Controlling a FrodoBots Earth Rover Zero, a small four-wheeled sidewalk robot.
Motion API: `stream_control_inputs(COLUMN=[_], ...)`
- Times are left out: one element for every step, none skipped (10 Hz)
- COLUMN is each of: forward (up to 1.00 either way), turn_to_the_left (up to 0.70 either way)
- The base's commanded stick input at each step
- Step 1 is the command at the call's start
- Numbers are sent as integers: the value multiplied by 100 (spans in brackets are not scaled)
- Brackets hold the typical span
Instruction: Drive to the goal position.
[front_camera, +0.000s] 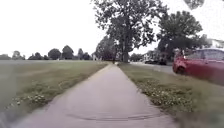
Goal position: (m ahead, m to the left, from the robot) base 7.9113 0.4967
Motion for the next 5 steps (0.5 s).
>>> stream_control_inputs(forward=[70,70,70,70,70], turn_to_the_left=[0,0,0,0,0])
